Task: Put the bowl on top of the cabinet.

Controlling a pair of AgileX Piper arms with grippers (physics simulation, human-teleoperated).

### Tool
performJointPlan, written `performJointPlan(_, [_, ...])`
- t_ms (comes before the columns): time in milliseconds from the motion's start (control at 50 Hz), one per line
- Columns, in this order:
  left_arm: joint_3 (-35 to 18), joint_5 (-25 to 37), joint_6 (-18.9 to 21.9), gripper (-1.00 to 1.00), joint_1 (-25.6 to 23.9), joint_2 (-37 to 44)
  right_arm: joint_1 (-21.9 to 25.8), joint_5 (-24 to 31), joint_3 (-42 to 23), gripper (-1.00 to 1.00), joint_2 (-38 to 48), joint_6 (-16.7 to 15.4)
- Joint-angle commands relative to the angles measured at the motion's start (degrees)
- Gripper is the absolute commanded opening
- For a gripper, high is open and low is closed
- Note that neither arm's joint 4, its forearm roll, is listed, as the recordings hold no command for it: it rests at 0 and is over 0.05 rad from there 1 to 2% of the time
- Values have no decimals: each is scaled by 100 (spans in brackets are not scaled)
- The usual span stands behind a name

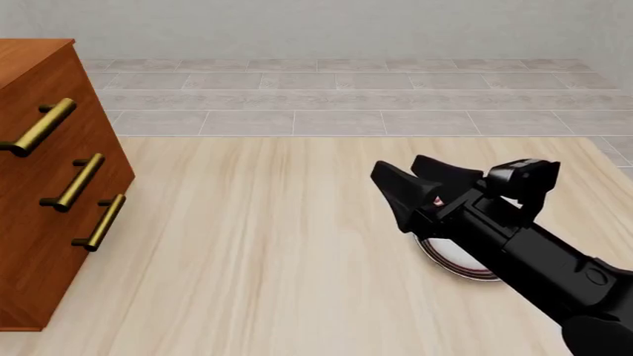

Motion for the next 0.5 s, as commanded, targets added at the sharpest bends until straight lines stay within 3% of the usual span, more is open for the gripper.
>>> performJointPlan(20, [-303,211,-44,100,-54,-88,27,32,-23,100,-35,11])
performJointPlan(280, [-891,550,-130,100,-259,-112,25,6,-25,100,3,11])
performJointPlan(500, [-1027,656,-170,100,-327,-195,31,0,6,100,-18,10])
